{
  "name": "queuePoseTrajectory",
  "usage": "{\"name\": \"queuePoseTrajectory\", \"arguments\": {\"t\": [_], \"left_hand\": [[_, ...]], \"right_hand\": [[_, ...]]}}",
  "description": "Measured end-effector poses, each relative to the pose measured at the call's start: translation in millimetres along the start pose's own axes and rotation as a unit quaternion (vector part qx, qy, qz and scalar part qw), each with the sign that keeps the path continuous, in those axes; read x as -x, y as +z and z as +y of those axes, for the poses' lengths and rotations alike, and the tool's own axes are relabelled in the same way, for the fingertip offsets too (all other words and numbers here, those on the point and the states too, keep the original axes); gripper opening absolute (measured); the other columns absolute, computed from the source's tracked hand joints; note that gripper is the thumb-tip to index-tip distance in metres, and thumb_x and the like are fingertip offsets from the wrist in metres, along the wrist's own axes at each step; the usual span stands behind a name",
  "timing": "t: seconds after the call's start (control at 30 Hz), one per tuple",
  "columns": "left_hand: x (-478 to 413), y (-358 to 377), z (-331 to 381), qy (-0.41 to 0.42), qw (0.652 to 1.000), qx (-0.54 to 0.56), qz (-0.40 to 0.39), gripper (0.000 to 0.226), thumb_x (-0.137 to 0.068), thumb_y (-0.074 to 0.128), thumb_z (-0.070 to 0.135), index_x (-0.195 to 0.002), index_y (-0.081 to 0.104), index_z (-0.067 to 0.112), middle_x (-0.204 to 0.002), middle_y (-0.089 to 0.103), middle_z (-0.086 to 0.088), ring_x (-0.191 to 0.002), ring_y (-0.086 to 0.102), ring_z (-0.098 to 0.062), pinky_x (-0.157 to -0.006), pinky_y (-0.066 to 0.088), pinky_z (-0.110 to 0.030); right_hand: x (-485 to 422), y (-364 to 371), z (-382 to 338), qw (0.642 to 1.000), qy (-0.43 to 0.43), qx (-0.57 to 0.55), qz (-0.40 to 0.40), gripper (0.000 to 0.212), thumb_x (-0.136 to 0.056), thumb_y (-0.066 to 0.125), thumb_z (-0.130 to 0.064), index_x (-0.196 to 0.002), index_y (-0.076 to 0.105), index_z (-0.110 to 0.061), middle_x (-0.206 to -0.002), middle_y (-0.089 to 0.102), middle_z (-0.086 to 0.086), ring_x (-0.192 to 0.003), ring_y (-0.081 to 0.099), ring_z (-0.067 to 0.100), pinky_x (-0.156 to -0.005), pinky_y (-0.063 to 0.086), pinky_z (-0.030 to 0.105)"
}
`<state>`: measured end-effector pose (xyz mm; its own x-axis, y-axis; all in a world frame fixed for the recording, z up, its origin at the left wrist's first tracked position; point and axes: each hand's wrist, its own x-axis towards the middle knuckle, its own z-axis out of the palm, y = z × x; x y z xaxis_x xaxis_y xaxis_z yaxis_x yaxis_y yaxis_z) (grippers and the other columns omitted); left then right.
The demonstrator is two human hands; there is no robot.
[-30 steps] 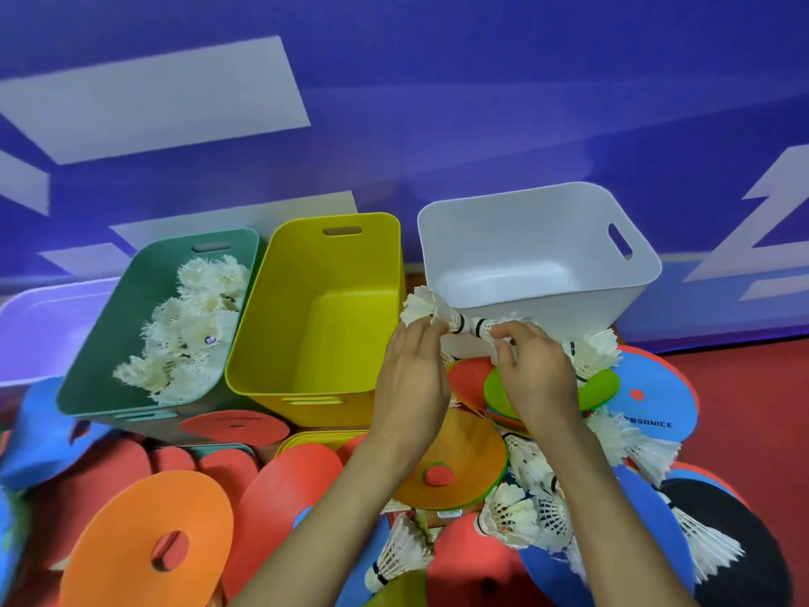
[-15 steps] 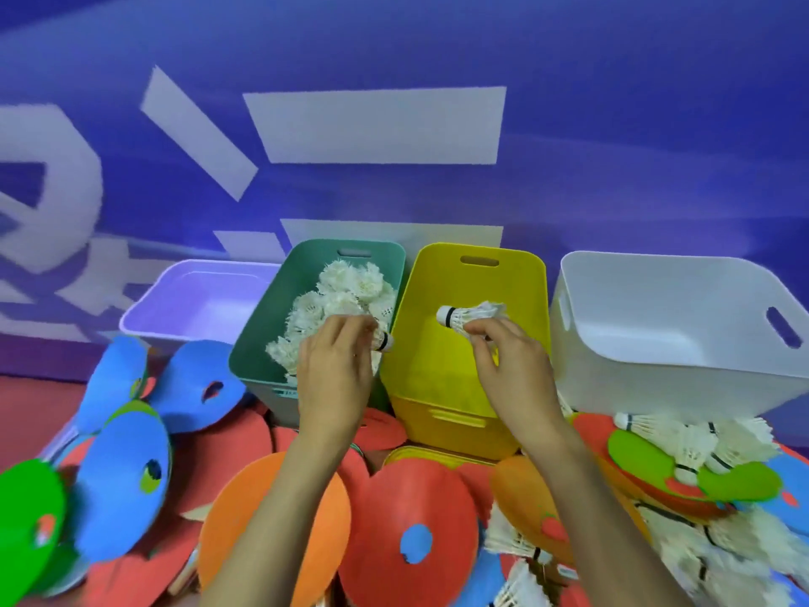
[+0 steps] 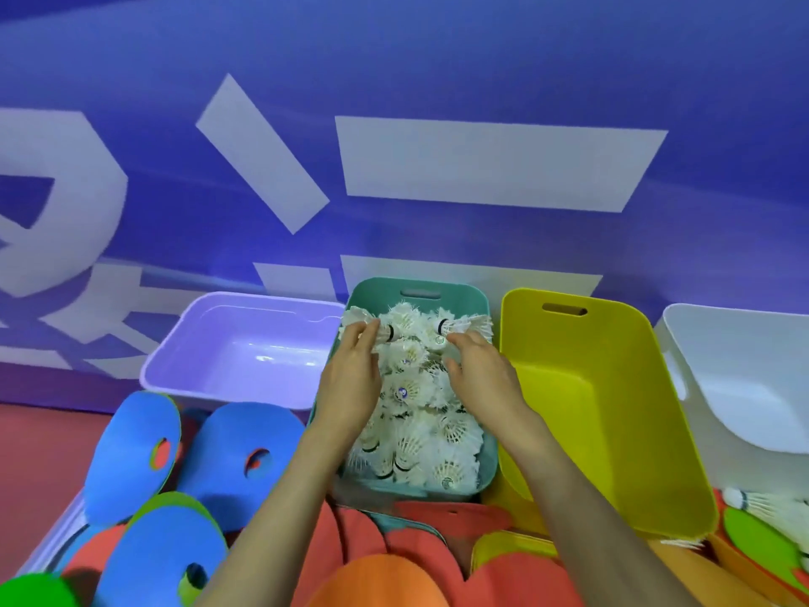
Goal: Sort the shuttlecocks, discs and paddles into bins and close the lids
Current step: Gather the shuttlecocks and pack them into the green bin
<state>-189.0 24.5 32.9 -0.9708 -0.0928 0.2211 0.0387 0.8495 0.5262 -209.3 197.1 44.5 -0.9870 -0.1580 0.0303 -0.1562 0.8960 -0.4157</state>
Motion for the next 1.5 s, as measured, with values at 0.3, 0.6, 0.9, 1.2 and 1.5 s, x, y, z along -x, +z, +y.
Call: {"name": "queuePoseTrajectory", "arguments": {"t": [0.3, 0.6, 0.9, 1.2, 1.5], "left_hand": [[-63.7, 33.2, -19.9, 0.08, 0.973, -0.169, -0.138, 0.069, -0.083, 0.041, -0.012, -0.147, 0.025, 0.009, -0.149, 0.032, -0.008, -0.125, 0.045, -0.028, -0.101, 0.037, -0.033], [-83.3, 39.6, -18.8, 0.082, 0.96, -0.199, -0.181, 0.052, -0.081, 0.04, -0.011, -0.129, 0.043, 0.009, -0.128, 0.056, -0.01, -0.111, 0.056, -0.028, -0.096, 0.037, -0.037], [-73.2, 13.4, -23.8, 0.061, 0.971, -0.204, -0.105, 0.049, -0.079, 0.044, -0.013, -0.119, 0.054, 0.014, -0.116, 0.062, -0.007, -0.1, 0.059, -0.028, -0.072, 0.044, -0.032], [-52.5, 47.7, -34.2, 0.007, 0.923, -0.202, -0.329, 0.036, -0.088, 0.031, -0.002, -0.12, 0.044, 0.008, -0.113, 0.061, -0.014, -0.099, 0.059, -0.032, -0.076, 0.045, -0.036], [-49.7, 47.6, -33.0, -0.095, 0.913, -0.04, -0.394, 0.042, -0.1, 0.027, 0.032, -0.126, 0.031, -0.001, -0.108, 0.053, -0.01, -0.095, 0.055, -0.025, -0.078, 0.04, -0.031]], "right_hand": [[-50.2, 25.8, -10.8, 0.977, 0.004, 0.191, -0.09, 0.033, -0.087, 0.046, 0.0, -0.118, 0.055, -0.007, -0.118, 0.057, 0.011, -0.111, 0.052, 0.029, -0.089, 0.042, 0.038], [-65.8, 34.8, -2.4, 0.986, -0.015, 0.139, -0.094, 0.043, -0.084, 0.042, 0.005, -0.124, 0.049, -0.011, -0.124, 0.053, 0.009, -0.115, 0.049, 0.028, -0.095, 0.036, 0.04], [-61.4, 37.5, 6.4, 0.993, -0.03, 0.105, -0.036, 0.038, -0.086, 0.043, 0.002, -0.121, 0.054, -0.01, -0.119, 0.057, 0.009, -0.109, 0.052, 0.027, -0.091, 0.037, 0.037], [-56.5, 38.4, 4.0, 0.993, -0.049, 0.082, -0.066, 0.043, -0.079, 0.037, 0.009, -0.118, 0.037, -0.011, -0.102, 0.059, 0.009, -0.085, 0.045, 0.025, -0.1, 0.031, 0.044], [-38.6, 40.5, 19.5, 0.992, -0.08, 0.069, -0.072, 0.047, -0.09, 0.044, -0.004, -0.135, 0.034, -0.013, -0.139, 0.039, 0.008, -0.132, 0.029, 0.026, -0.111, 0.025, 0.039]]}}
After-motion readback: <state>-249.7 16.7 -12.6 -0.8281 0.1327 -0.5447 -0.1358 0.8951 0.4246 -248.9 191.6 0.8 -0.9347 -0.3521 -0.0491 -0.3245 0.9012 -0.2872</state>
